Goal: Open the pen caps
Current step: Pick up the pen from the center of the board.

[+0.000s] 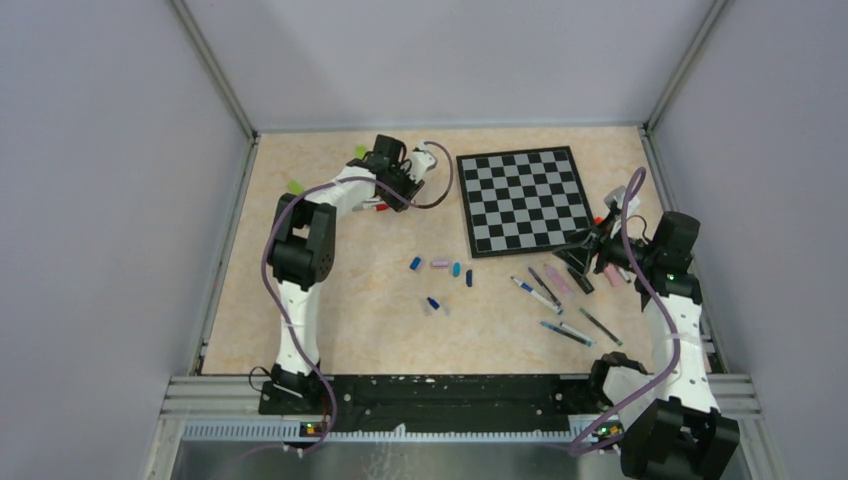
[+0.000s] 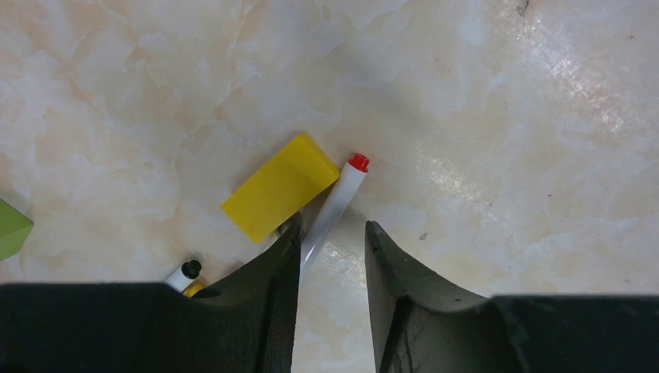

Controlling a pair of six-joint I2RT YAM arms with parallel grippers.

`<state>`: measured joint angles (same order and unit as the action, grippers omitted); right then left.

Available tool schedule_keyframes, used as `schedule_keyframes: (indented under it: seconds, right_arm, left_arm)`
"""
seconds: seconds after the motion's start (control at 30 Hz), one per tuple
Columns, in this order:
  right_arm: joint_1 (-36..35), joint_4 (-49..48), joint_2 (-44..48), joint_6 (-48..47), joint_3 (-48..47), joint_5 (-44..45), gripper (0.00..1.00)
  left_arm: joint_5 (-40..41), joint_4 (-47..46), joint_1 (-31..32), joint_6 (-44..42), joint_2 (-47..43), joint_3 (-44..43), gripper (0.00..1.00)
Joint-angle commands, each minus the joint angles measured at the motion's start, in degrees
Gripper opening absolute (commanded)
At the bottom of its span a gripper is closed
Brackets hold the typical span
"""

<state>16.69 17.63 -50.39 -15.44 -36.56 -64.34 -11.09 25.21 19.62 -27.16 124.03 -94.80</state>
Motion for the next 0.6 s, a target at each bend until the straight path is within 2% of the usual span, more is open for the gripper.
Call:
schedule_keyframes:
  seconds: [0.0,0.3,0.57]
  right_arm:
    - [0.67,-0.38,-0.26,-1.25,-2.2,-0.23,0.53]
    - [0.71,-0.25,-0.12,-1.42,-2.29,-0.29,0.53]
    - [0.71,-0.14,-0.06,-1.43,-2.38,-0.28,0.53]
  left_arm:
    - [-0.88,0.45,-0.31,-1.49,0.47,-2.25,0.4]
    - [-2.23,0.68,-0.98,-1.14,1.22,-1.96,0.37]
    - [-3.71,1.29,-1.16,-0.39,0.77,-0.77,0.27]
